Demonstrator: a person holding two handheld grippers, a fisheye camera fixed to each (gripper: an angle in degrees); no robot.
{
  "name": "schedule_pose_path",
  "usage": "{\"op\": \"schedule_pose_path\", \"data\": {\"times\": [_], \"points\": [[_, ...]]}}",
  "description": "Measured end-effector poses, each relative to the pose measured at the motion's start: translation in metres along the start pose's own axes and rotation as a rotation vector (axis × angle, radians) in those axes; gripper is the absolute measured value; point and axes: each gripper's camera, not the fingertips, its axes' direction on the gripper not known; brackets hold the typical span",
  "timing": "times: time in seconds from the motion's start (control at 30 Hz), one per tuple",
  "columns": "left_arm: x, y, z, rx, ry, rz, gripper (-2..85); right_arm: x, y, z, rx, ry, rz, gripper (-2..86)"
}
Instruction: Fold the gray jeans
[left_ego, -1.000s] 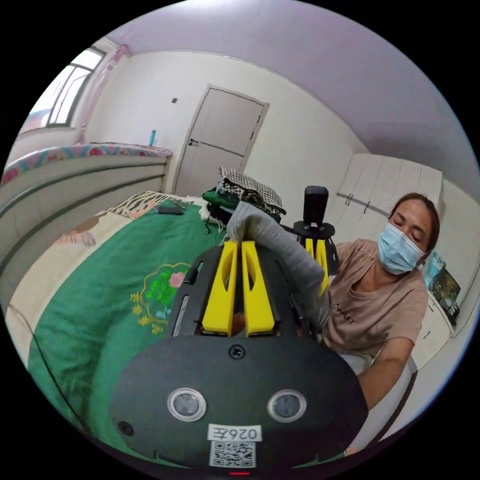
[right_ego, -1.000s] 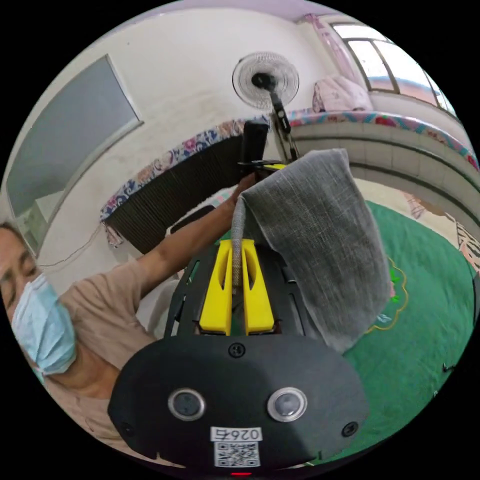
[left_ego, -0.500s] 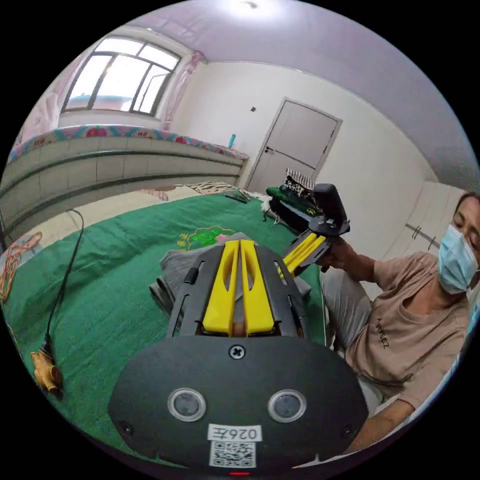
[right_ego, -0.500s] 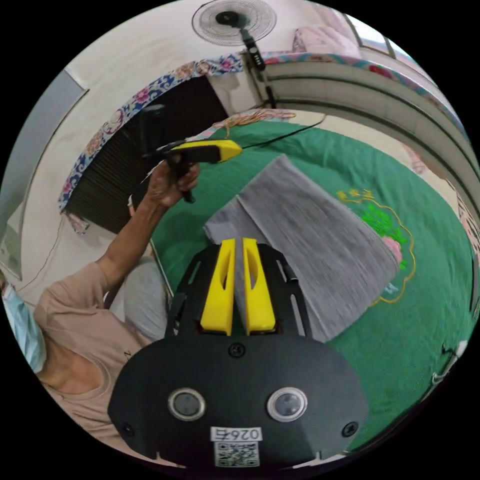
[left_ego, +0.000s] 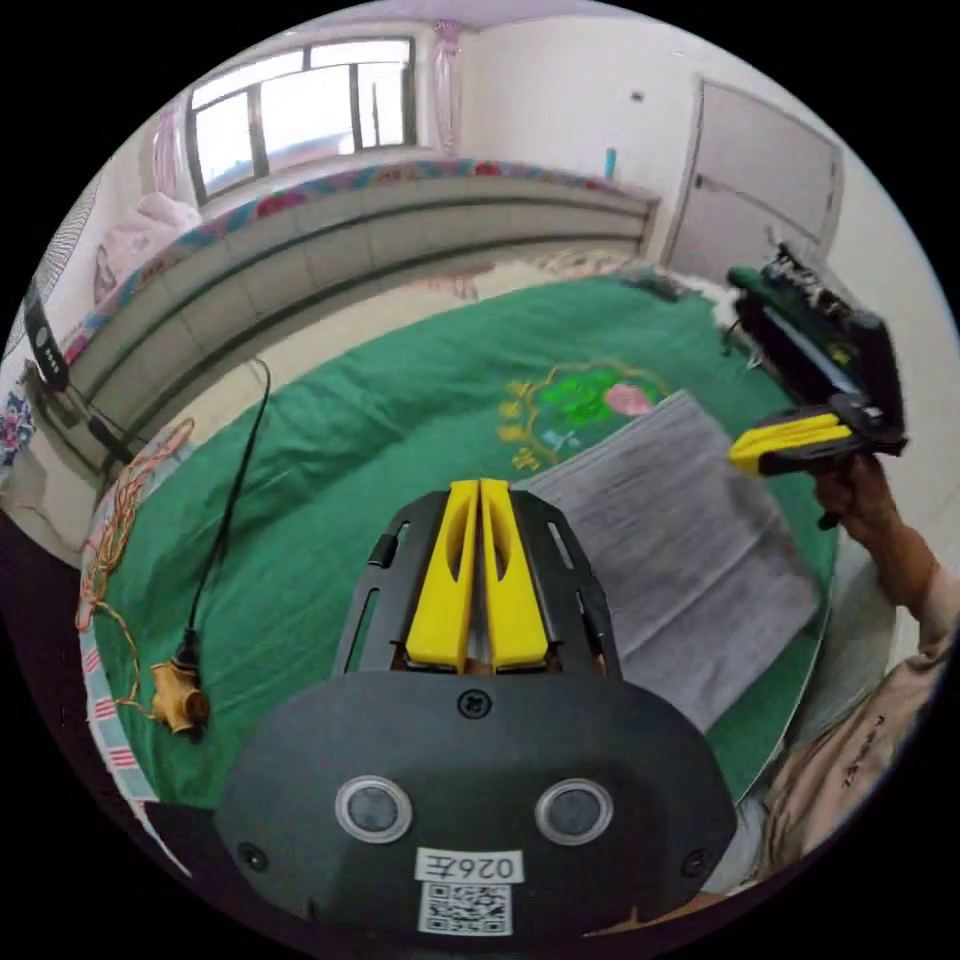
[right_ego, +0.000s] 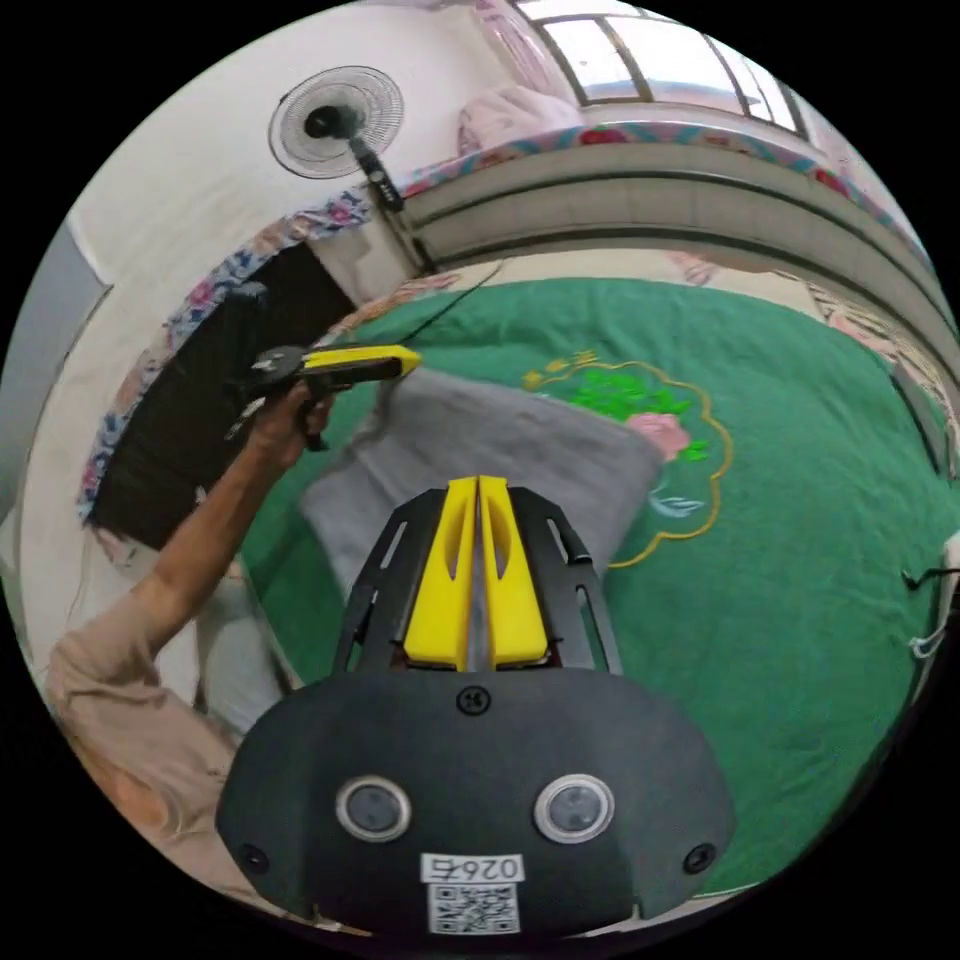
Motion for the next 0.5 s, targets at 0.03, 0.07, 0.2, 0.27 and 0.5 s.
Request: {"op": "schedule_pose_path", "data": {"times": [0.03, 0.07, 0.2, 0.27, 0.5], "points": [[-0.008, -0.002, 0.014, -0.064, 0.051, -0.026, -1.0, 0.008, -0.013, 0.023, -0.119, 0.111, -0.031, -1.0], [-0.027, 0.002, 0.013, -0.016, 0.136, -0.139, -1.0, 0.012, -0.018, 0.032, -0.162, 0.098, -0.049, -1.0], [-0.034, 0.031, -0.03, 0.061, 0.199, -0.169, -1.0, 0.013, -0.023, 0.02, -0.149, -0.073, -0.044, -1.0], [-0.019, 0.057, -0.063, 0.176, 0.262, -0.09, -1.0, -0.005, -0.018, 0.005, -0.136, -0.133, -0.146, -1.0], [0.031, 0.154, -0.067, -0.008, -0.047, 0.131, -1.0, -0.109, 0.009, 0.023, -0.323, -0.18, -0.579, -1.1]]}}
